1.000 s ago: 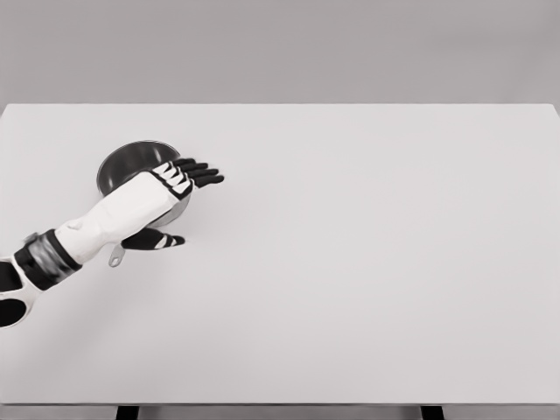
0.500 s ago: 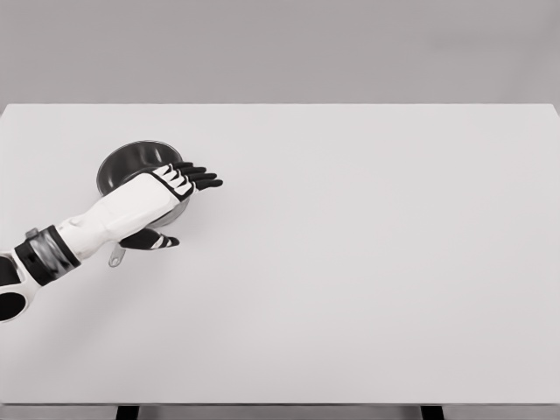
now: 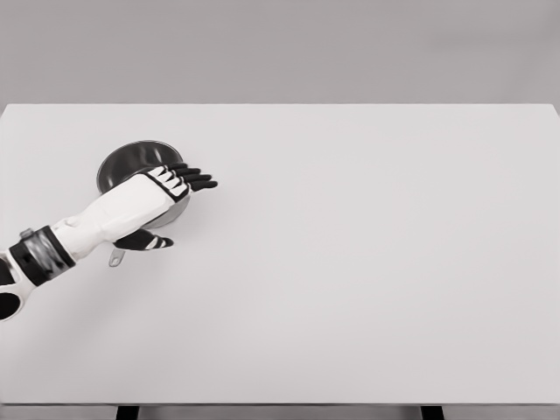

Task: Rotate pot handle

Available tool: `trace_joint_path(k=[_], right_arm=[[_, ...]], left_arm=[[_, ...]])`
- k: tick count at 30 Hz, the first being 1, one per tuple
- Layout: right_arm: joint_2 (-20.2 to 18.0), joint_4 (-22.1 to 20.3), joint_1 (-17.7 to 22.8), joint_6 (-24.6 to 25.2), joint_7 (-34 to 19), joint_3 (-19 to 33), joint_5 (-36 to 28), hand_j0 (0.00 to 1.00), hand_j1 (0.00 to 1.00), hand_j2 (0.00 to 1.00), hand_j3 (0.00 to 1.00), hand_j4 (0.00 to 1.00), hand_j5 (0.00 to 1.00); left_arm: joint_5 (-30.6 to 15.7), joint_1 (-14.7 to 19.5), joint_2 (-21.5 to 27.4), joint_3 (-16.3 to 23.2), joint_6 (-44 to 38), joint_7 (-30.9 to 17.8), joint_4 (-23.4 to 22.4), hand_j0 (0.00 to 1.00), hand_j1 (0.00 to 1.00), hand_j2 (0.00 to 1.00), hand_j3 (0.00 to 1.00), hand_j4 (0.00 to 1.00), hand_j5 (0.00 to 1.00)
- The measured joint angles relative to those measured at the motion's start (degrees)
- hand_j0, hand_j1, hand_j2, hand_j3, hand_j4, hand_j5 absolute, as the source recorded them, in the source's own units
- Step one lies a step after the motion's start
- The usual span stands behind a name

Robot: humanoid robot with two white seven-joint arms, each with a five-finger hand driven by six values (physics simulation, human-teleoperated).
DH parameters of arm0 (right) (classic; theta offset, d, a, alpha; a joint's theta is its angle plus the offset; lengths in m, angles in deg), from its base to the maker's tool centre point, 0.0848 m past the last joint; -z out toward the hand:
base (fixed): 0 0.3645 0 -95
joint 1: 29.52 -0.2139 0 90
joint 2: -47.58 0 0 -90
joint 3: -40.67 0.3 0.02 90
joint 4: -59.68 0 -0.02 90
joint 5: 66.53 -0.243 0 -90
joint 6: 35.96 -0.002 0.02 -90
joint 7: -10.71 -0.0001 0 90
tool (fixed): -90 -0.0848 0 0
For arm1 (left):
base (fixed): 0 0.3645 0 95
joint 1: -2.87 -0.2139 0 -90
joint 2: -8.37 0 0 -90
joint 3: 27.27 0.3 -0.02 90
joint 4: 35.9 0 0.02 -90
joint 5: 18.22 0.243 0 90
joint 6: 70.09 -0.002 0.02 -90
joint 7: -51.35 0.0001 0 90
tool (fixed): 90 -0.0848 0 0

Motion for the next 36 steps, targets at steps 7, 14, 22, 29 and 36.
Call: trace_joint_path(k=[7, 14, 22, 29, 36], right_arm=[[0.0, 0.0, 0.0, 0.0, 0.0, 0.0, 0.03, 1.0, 1.0, 1.0, 1.0, 1.0, 1.0], [0.0, 0.0, 0.0, 0.0, -0.01, 0.02, 0.0, 1.0, 1.0, 1.0, 1.0, 1.0, 1.0], [0.0, 0.0, 0.0, 0.0, 0.0, -0.01, 0.01, 1.0, 1.0, 1.0, 1.0, 1.0, 1.0], [0.0, 0.0, 0.0, 0.0, 0.0, 0.0, 0.0, 1.0, 1.0, 1.0, 1.0, 1.0, 1.0], [0.0, 0.0, 0.0, 0.0, 0.0, -0.01, 0.0, 1.0, 1.0, 1.0, 1.0, 1.0, 1.0]], left_arm=[[1.75, -0.09, 0.95, -0.03, -0.02, -0.04, 0.0, 1.0, 1.0, 1.0, 1.0, 1.0, 1.0], [3.42, 0.0, 1.92, -0.26, -0.02, -0.05, 0.0, 1.0, 1.0, 1.0, 1.0, 1.0, 1.0], [5.34, 0.09, 2.54, -0.57, 0.0, 0.01, 0.0, 1.0, 1.0, 1.0, 1.0, 1.0, 1.0], [5.83, 0.0, 3.3, -0.8, 0.0, 0.29, 0.0, 1.0, 1.0, 1.0, 1.0, 1.0, 1.0], [6.56, -0.09, 4.07, -0.9, 0.1, 0.34, 0.0, 1.0, 1.0, 1.0, 1.0, 1.0, 1.0]])
